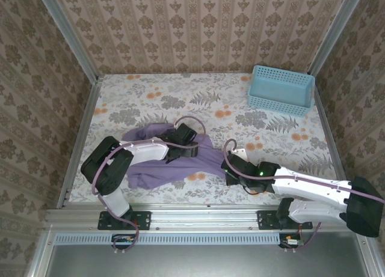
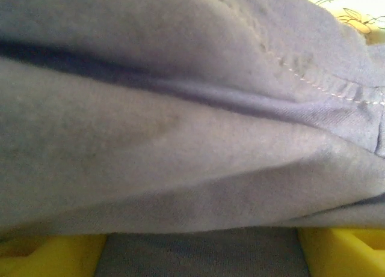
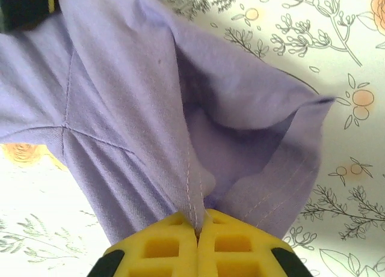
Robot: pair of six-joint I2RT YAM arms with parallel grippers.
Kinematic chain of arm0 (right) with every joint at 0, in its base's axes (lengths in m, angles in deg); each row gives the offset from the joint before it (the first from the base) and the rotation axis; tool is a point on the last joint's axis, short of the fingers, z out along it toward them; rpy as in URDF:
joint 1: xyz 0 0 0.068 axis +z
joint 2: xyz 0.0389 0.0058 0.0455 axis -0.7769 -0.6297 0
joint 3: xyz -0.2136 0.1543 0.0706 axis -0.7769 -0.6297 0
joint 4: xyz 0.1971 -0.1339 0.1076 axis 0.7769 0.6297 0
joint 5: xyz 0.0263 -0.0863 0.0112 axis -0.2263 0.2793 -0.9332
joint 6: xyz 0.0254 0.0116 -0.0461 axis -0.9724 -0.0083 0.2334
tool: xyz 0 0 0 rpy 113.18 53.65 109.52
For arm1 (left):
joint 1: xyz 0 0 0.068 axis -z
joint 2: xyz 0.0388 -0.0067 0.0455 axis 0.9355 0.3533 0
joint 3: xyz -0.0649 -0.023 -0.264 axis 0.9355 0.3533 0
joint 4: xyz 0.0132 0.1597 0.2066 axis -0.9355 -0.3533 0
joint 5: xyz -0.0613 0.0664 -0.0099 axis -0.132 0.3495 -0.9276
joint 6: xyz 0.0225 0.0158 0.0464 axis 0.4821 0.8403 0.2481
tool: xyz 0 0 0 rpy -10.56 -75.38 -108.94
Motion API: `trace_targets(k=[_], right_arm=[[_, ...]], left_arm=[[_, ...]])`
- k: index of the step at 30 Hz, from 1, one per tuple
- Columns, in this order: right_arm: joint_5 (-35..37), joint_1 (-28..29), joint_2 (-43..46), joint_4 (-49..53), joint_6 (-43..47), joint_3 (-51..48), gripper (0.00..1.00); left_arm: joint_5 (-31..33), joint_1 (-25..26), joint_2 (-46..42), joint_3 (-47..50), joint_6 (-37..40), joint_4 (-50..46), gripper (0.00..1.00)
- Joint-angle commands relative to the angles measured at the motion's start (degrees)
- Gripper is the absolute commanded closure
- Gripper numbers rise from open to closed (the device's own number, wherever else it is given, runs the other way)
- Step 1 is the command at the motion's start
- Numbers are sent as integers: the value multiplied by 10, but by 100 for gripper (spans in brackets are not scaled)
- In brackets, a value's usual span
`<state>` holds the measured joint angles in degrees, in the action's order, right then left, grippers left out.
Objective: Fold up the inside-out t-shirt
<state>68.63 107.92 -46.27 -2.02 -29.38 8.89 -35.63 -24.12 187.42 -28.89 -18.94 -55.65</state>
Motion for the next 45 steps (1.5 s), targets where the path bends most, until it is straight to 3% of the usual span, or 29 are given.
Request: trace_targets(k=[1, 4, 8, 11, 14, 20, 25, 32, 38, 41, 45], right_arm=[[4, 3, 23, 47, -14, -21, 89], [-11, -5, 47, 39, -9, -26, 76], [-46, -60, 84, 24, 4, -32, 61], [-62, -99, 69, 4, 23, -24, 61], [-42, -112, -5, 5, 32, 20, 62], [-36, -113, -155, -25, 44, 107, 55], [-7, -119, -257, -17, 79, 173, 56], [-105, -84, -322, -61, 93, 180, 52], [-120, -6, -292, -68, 72, 129, 75], [-79, 40, -263, -40, 61, 108, 85], [-31, 80, -245, 19, 35, 94, 91]], left_arm=[[41, -24, -5, 28, -22, -65, 14], [30, -20, -16, 38, -18, -49, 14], [18, -10, -26, 42, -10, -42, 14], [22, 4, -38, 48, -6, -36, 14], [23, 10, -48, 48, -9, -41, 13], [22, 16, -62, 59, -15, -37, 13], [16, 18, -66, 67, -19, -29, 12], [21, 15, -56, 60, -20, -33, 12], [19, 6, -35, 50, -22, -32, 12], [17, -2, -21, 41, -20, -36, 12], [20, -13, -15, 36, -17, -33, 11]])
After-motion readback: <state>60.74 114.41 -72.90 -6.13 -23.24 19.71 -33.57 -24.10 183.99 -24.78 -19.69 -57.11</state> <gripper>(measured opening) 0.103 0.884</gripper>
